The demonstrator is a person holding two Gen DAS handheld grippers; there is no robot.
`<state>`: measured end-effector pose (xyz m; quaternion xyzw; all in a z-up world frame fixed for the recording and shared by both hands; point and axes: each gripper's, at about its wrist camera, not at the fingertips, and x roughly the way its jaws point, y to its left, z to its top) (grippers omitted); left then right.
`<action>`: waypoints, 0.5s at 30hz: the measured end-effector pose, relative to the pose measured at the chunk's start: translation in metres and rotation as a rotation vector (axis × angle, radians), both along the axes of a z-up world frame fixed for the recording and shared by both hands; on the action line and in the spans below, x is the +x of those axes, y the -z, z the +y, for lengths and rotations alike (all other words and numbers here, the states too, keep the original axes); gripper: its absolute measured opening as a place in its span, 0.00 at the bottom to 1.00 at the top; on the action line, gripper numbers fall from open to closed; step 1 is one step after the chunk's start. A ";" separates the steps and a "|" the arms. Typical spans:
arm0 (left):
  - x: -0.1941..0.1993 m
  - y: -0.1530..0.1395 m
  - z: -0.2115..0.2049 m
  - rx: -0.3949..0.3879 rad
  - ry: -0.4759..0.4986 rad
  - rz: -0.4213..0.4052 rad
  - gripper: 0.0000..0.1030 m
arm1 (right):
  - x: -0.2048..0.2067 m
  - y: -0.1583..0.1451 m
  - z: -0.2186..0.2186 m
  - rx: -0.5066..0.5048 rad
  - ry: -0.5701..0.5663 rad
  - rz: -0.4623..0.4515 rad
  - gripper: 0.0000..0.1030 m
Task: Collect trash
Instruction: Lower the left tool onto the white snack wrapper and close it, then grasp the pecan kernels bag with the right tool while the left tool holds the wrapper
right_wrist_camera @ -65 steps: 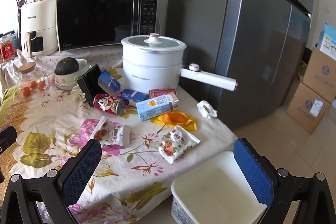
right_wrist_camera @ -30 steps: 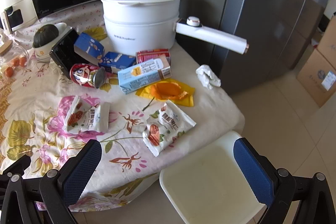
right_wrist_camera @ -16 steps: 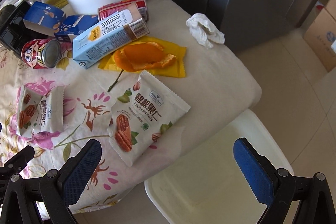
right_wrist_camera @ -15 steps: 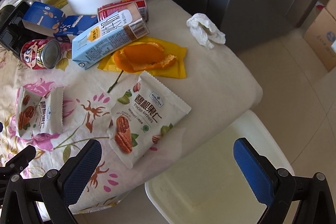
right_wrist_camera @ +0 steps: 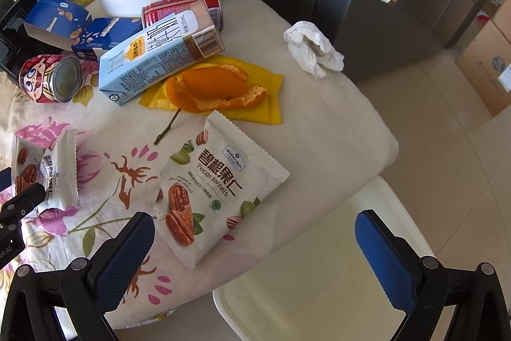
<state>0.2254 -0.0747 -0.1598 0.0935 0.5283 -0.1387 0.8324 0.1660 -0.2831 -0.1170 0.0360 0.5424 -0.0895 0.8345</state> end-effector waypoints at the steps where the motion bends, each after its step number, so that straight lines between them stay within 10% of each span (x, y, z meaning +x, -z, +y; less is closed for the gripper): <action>1: 0.000 0.000 0.000 -0.001 0.001 -0.002 0.45 | 0.000 0.000 0.000 0.000 0.002 0.001 1.00; 7: -0.002 -0.001 0.006 -0.052 0.009 0.010 0.16 | 0.000 0.001 -0.002 0.004 0.010 0.002 1.00; 15: -0.006 -0.012 0.018 -0.204 0.002 0.051 0.14 | 0.004 0.003 -0.015 0.039 0.074 -0.009 1.00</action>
